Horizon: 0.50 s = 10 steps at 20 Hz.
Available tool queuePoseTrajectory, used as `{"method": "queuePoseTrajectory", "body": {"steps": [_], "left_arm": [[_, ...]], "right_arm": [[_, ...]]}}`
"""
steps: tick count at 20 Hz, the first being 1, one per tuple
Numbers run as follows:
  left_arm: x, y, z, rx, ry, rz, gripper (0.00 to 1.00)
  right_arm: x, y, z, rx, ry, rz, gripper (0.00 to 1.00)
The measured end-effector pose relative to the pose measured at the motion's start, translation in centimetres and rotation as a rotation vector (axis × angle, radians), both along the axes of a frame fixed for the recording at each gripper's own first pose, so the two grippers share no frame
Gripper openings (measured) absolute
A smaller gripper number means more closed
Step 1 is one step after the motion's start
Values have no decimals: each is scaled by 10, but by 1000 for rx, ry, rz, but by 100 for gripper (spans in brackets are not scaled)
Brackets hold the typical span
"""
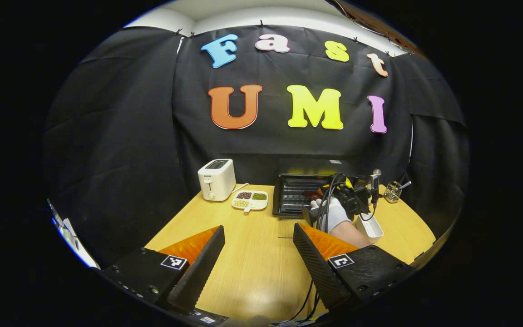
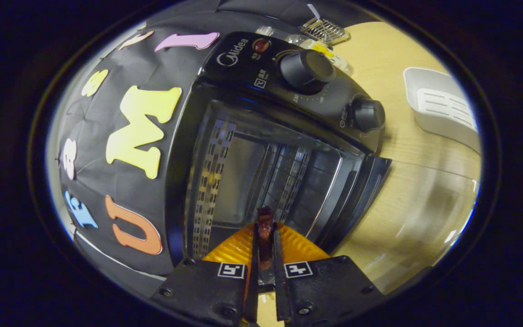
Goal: Open the electric oven with the left hand, put the food in, and close the electric oven.
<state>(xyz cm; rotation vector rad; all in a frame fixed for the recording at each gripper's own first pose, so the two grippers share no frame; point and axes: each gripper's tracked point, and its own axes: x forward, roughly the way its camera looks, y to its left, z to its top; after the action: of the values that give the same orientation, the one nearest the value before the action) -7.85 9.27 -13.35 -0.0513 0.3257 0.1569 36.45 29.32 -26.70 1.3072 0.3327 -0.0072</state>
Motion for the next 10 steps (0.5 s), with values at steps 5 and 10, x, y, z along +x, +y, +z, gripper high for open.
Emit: {"method": "queuePoseTrajectory", "body": {"steps": [5, 10], "left_arm": [[1, -4, -1, -1, 7, -8, 97], [3, -7, 9, 8, -8, -19, 97]], "right_arm": [[-3, 0, 8, -74, -24, 16, 35], [-13, 11, -7, -382, 0, 156, 74]]}}
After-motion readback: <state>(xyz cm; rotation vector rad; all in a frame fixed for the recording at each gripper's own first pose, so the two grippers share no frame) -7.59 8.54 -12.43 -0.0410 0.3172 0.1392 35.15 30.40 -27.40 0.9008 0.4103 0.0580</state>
